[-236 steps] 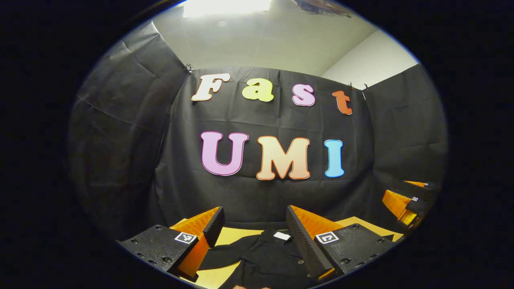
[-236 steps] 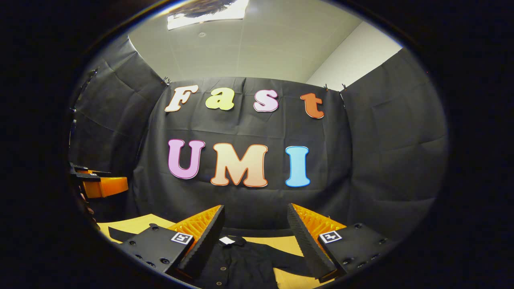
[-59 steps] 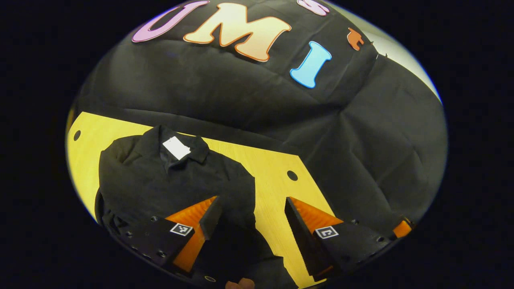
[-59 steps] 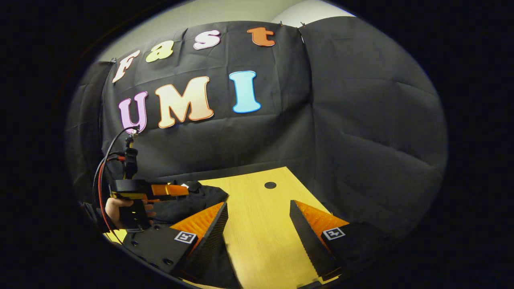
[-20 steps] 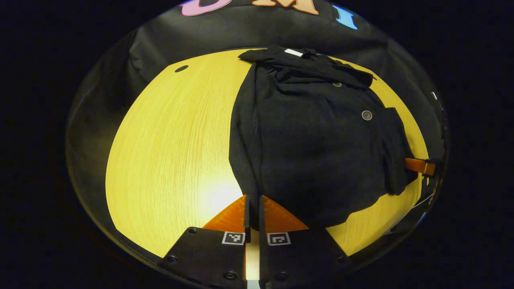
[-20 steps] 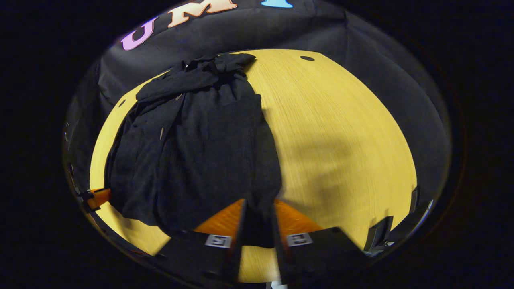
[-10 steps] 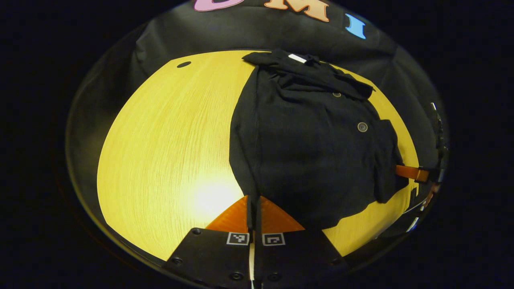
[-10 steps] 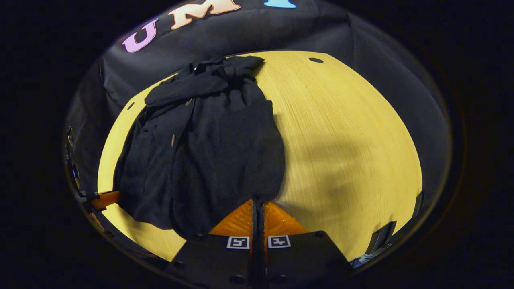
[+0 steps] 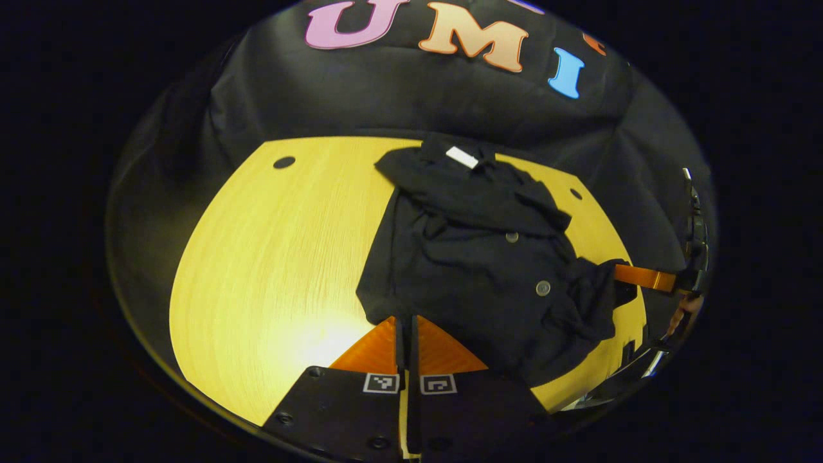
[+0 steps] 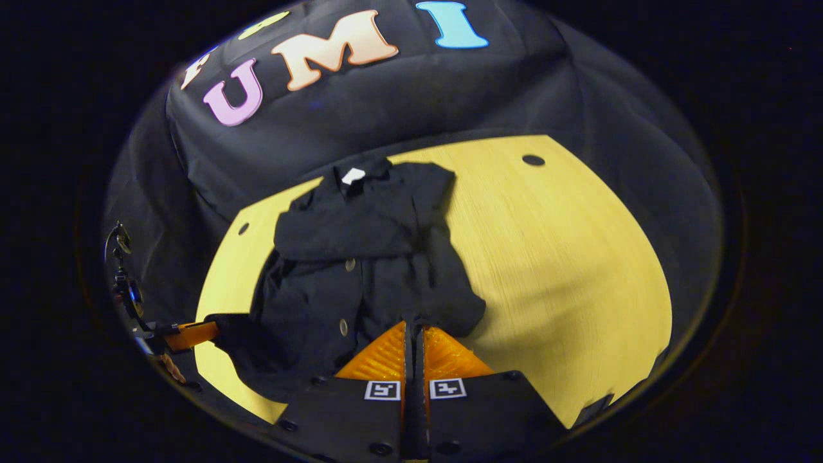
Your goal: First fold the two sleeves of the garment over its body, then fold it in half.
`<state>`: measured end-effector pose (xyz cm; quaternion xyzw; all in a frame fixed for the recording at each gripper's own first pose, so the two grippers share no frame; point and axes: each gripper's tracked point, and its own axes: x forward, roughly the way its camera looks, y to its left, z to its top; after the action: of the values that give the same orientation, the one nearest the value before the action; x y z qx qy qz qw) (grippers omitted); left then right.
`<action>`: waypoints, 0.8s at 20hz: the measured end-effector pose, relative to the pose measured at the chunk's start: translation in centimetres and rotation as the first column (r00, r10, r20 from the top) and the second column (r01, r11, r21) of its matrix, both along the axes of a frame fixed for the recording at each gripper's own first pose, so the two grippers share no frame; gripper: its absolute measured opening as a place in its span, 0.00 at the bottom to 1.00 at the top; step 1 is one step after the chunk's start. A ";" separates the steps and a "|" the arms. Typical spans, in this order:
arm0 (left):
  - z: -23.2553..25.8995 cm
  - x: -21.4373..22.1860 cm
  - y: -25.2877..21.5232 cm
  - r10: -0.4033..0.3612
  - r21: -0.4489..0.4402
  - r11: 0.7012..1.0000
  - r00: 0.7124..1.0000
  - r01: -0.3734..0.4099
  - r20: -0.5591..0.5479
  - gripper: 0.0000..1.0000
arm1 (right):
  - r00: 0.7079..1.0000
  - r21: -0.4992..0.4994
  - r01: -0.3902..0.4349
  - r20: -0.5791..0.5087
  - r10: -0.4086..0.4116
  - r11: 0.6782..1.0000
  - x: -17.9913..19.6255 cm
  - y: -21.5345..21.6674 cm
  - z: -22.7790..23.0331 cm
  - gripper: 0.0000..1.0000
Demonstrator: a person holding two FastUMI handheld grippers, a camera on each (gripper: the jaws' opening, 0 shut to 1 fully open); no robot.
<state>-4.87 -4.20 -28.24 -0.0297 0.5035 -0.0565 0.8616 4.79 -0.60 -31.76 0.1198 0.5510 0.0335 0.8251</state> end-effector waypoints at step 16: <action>1.9 28.3 0.0 -0.023 0.037 0.999 0.919 0.009 0.393 0.00 | 0.950 -0.040 -0.029 0.310 0.040 0.999 28.4 0.5 1.1 0.02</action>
<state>23.47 -4.20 -26.39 0.0011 0.3212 -0.0598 0.9451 33.24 -0.08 -30.69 0.0890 0.4168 0.0564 0.9029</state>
